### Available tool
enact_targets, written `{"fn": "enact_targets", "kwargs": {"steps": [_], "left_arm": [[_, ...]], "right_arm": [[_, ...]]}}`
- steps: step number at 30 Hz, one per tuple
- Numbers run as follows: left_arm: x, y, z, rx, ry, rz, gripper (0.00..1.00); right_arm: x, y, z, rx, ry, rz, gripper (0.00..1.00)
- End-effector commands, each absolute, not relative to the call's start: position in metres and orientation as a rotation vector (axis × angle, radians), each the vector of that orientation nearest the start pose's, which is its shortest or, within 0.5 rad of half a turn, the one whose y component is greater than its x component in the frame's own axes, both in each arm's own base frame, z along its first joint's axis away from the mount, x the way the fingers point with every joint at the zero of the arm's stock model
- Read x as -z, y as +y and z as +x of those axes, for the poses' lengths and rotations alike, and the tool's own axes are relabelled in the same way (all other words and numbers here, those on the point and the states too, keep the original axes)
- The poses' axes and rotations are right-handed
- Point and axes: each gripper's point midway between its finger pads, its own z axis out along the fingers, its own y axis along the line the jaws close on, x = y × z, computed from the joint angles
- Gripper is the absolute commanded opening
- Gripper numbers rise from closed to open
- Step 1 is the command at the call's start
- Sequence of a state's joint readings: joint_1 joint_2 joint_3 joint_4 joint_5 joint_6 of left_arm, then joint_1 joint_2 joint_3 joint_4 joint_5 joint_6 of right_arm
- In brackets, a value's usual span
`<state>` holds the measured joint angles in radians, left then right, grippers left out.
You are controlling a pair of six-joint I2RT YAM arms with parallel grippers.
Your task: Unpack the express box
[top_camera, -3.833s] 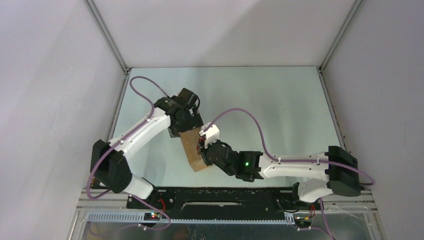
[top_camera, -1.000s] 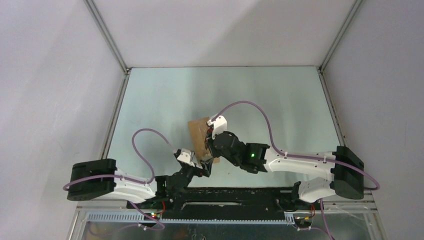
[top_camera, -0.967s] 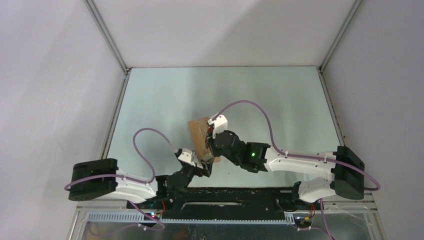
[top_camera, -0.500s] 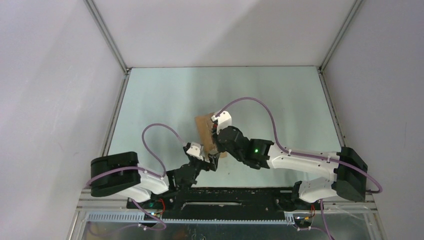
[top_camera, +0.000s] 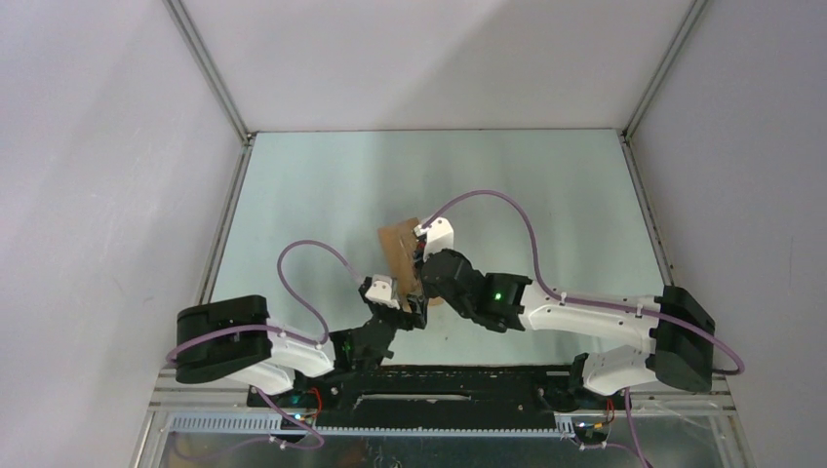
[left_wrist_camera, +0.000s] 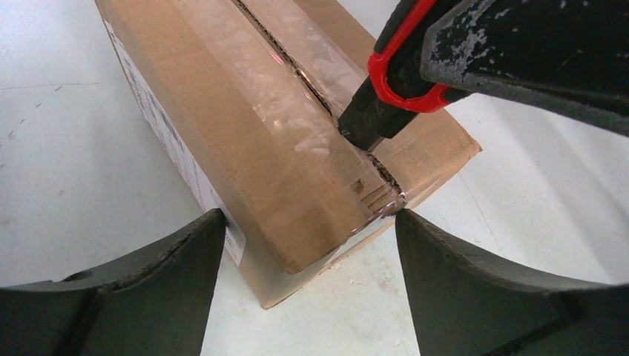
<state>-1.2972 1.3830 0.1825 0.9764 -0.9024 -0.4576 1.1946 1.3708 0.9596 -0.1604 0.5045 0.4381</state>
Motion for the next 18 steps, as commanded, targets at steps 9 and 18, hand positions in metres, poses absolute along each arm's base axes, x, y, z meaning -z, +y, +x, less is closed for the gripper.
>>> {"fn": "enact_targets", "kwargs": {"steps": [9,18], "left_arm": [[-0.137,-0.264,0.221,0.527,1.631,-0.260,0.81],[-0.128,-0.262,0.229,0.399,1.679,-0.333,0.81]], "right_arm": [[-0.115,0.334,0.149,-0.443,2.276,-0.630,0.00],[-0.121,0.331,0.143,-0.454,2.264,-0.679,0.00]]}}
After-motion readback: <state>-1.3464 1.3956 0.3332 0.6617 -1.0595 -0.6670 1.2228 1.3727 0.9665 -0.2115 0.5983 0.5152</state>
